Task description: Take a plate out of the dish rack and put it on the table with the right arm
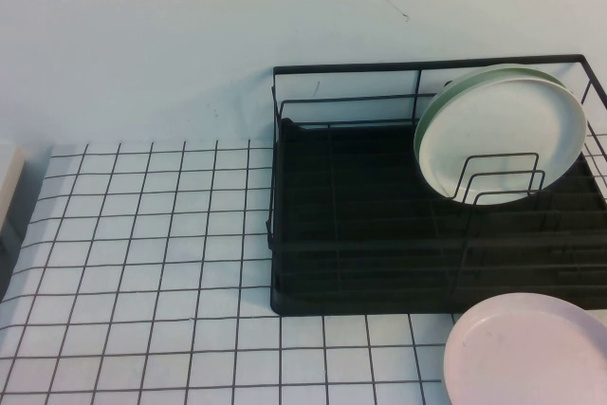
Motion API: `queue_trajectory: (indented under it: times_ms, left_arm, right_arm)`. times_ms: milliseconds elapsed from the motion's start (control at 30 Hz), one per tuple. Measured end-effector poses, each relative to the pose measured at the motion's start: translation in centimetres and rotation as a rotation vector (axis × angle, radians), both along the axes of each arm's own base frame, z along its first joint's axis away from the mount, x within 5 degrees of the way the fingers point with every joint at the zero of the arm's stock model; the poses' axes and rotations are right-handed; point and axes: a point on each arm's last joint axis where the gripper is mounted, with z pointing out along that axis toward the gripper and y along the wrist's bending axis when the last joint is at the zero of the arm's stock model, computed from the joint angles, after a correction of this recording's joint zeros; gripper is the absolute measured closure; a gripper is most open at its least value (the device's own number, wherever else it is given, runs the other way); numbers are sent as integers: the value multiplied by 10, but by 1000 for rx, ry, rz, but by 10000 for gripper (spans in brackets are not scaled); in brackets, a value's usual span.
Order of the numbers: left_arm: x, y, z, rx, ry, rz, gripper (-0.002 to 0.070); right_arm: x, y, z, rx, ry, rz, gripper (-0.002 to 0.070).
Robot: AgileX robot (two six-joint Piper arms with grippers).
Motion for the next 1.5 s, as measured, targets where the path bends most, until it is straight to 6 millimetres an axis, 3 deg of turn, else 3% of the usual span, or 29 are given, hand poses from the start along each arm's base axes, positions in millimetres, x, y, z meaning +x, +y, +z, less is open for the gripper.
queue_trajectory:
  times_ms: [200,333,500,667,800,967,1133,1333,1433,1500]
  left_arm:
    - [0,0,0,0,0,0,678]
    - [0,0,0,3,0,-1,678]
    - [0,0,0,3,0,-1,678]
    - [0,0,0,3,0,-1,678]
    - [0,0,0,3,0,-1,678]
    - [0,0,0,3,0,-1,678]
    - [0,0,0,3,0,-1,678]
    - [0,0,0,3,0,-1,678]
    - [0,0,0,3,0,-1,678]
    - [0,0,0,3,0,-1,678]
  right_arm:
    - [-12,4,34,7,-399,48,680]
    - [-19,2,44,-5,-531,18,680]
    - [-18,-1,61,18,-409,-8,680]
    - [-27,2,113,-10,-206,-2,680]
    - [-16,3,152,-20,5,9,680]
    - [26,4,191,-90,265,64,680]
    - [82,11,204,-204,428,220,680]
    - [176,15,179,-318,657,444,670]
    - [221,14,155,-381,725,517,591]
    - [247,12,140,-411,768,557,488]
